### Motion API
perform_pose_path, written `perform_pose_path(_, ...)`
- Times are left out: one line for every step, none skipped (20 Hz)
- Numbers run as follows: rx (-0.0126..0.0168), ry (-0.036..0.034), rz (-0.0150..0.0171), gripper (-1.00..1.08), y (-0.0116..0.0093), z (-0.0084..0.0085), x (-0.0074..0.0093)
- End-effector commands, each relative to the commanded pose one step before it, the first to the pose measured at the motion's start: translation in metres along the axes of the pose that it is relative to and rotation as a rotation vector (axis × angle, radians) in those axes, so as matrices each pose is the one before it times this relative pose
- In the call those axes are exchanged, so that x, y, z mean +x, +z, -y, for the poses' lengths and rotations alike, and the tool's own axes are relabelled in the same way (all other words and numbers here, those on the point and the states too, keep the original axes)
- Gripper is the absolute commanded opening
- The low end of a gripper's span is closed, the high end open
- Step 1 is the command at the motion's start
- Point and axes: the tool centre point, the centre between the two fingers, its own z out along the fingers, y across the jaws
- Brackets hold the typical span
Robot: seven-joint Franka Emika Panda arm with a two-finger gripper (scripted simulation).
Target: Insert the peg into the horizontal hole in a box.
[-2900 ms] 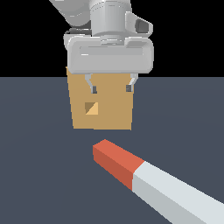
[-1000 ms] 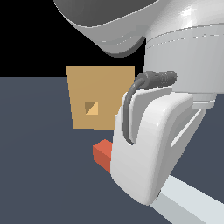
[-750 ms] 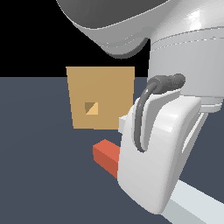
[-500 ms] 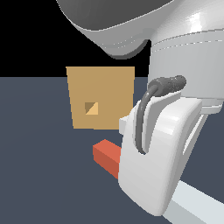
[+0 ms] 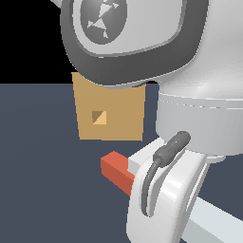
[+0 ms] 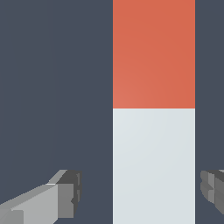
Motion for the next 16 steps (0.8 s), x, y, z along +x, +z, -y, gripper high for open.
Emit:
perform_pose_path(-0.00059,-0.00031,0.00111,1.0,0.00782,-0.00016,-0.00036)
perform_pose_path(0.0,0.0,0.0,1.0,0.00142,-0.00007,-0.00019)
perform_pose_path(0.0,0.0,0.0,1.0,0.0006,-0.00015,-0.00026)
perform_pose_path(0.0,0.0,0.0,1.0,-0.00023,-0.00022,-0.00034)
perform_pose_path(0.0,0.0,0.0,1.0,-0.00071,-0.00022,-0.0003)
perform_pose_path(0.0,0.0,0.0,1.0,-0.0003,-0.00007,-0.0001)
perform_pose_path(0.0,0.0,0.0,-1.0,0.0,0.0,0.0)
perform_pose_path(0.0,0.0,0.0,-1.0,0.0,0.0,0.0)
perform_pose_path(0.0,0.0,0.0,-1.0,0.0,0.0,0.0)
perform_pose_path(0.0,0.0,0.0,-1.0,0.0,0.0,0.0)
perform_pose_path(0.0,0.0,0.0,-1.0,0.0,0.0,0.0)
perform_pose_path(0.0,0.0,0.0,-1.0,0.0,0.0,0.0)
perform_pose_path(0.0,0.0,0.0,-1.0,0.0,0.0,0.0)
perform_pose_path(0.0,0.0,0.0,-1.0,0.0,0.0,0.0)
perform_pose_path(0.0,0.0,0.0,-1.0,0.0,0.0,0.0)
perform_pose_path(0.0,0.0,0.0,-1.0,0.0,0.0,0.0)
